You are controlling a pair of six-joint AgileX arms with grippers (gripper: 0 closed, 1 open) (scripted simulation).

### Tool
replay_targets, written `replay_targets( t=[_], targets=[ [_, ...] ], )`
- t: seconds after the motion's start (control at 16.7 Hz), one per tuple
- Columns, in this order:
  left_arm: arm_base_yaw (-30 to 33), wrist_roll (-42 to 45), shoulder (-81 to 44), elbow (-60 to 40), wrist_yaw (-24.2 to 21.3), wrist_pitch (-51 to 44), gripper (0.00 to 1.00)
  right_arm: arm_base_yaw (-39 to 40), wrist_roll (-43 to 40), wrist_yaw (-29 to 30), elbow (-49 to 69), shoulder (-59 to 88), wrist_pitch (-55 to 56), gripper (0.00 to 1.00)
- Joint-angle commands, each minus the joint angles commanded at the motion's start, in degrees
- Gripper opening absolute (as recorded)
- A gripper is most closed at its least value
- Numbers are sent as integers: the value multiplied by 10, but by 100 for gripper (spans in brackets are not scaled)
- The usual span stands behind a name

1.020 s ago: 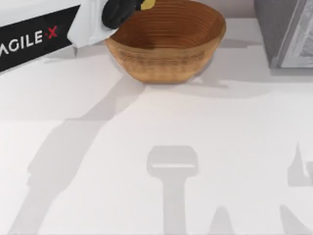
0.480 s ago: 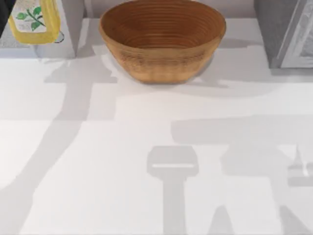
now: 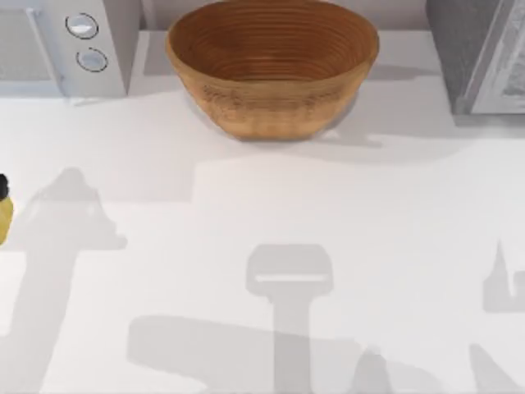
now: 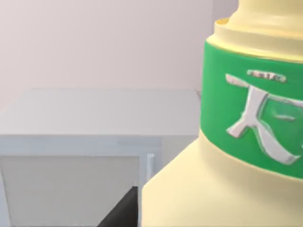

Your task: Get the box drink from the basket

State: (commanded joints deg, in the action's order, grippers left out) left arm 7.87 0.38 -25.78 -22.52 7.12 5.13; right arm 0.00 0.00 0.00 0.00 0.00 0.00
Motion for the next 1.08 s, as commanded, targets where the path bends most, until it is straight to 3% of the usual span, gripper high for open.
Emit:
replay_targets(
  t=[0.42,0.9,1.08],
  targets=[
    [-74,-3,242,211,-65,-47,0,0,0,0,0,0,0,100],
    [-77,-3,255,225,-70,-51,0,0,0,0,0,0,0,100],
    [-50,0,227,199,-41,-16,0,0,0,0,0,0,0,100]
  ],
)
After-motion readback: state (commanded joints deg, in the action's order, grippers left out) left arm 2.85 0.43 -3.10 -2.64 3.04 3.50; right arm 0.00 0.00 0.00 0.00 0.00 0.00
